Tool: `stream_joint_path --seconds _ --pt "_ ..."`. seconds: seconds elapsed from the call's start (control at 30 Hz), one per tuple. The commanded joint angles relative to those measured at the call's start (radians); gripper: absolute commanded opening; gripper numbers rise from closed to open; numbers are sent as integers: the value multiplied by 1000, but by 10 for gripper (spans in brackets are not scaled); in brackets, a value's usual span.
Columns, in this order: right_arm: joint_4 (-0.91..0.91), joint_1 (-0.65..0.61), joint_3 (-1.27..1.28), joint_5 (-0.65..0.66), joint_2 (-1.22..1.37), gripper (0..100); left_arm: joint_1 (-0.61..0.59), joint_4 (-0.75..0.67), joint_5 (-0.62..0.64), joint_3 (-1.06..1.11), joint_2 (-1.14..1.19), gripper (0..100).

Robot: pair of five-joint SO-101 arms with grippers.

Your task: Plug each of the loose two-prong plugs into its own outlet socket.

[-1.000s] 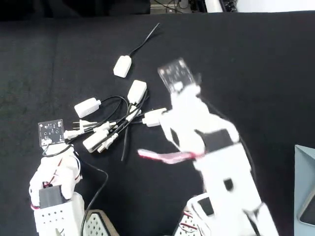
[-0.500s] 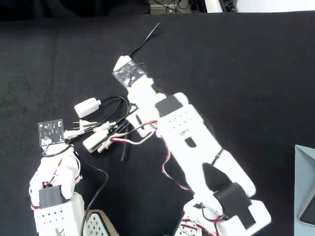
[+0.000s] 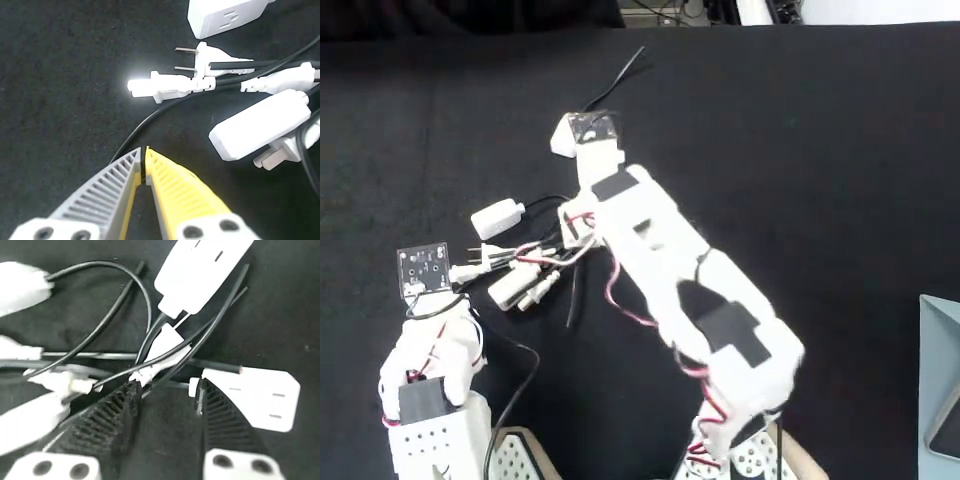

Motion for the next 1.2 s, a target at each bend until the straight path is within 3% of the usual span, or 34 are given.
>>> stream_joint_path --seconds 0.0,0.17,0.3,0.63,0.9,1.17 --pt "78 -14 -185 -40 114 188 -8 -17 3 18 -8 30" --pt "210 -14 -317 -38 197 170 -8 -17 3 18 -8 30" --pt "227 -11 -348 -31 231 5 -8 -17 3 18 -8 30" --pt "356 -8 -349 -18 68 11 -10 -17 3 18 -8 30" --pt "505 91 -348 288 -156 11 -10 -17 3 18 -8 30" --pt "586 193 -321 578 -176 11 -10 -17 3 18 -8 30"
